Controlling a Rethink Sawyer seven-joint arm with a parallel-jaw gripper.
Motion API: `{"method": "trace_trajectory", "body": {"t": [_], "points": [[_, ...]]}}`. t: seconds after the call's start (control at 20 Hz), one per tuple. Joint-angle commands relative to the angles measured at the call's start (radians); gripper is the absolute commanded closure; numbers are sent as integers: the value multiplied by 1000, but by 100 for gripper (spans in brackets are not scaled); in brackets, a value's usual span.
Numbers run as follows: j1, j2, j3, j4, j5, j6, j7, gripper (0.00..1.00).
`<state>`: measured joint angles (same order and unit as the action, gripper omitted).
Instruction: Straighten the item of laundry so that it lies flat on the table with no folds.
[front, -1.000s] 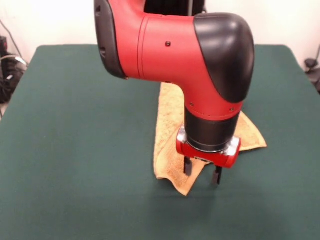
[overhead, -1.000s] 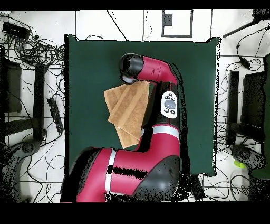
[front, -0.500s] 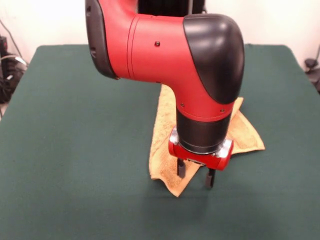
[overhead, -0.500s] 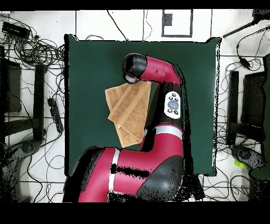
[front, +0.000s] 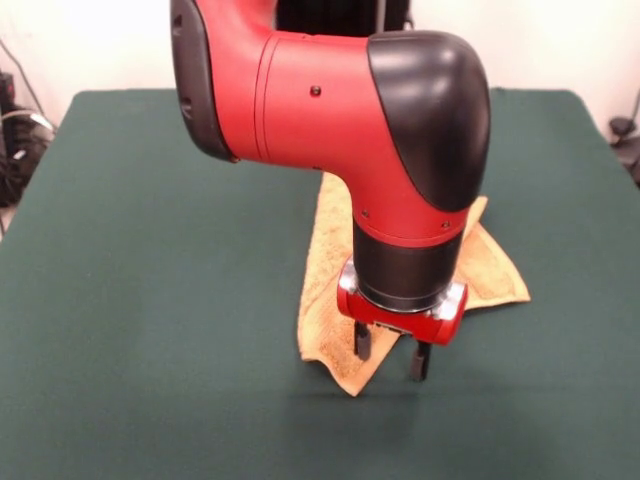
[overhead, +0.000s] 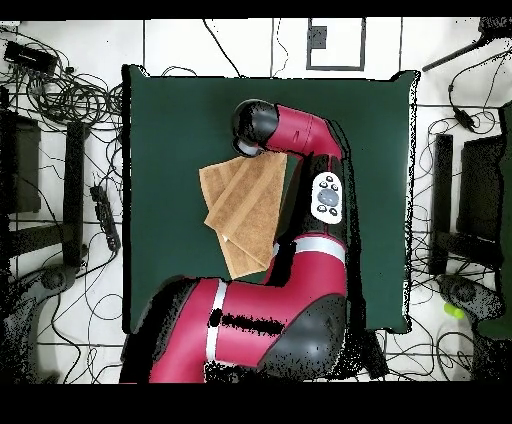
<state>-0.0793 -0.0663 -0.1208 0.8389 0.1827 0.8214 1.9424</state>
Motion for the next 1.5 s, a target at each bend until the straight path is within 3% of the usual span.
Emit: {"method": "trace_trajectory", "body": {"t": [0.05,0.55,0.6,1.2,1.5], "points": [[2,96,4,6,-69,-83,104,0],[-8,77,7,39,-80,-122,98,0],[-10,74,10,42,-79,-123,96,100],[-32,55,30,58,-88,-115,67,100],[-89,12,74,98,-84,-57,-46,100]]}}
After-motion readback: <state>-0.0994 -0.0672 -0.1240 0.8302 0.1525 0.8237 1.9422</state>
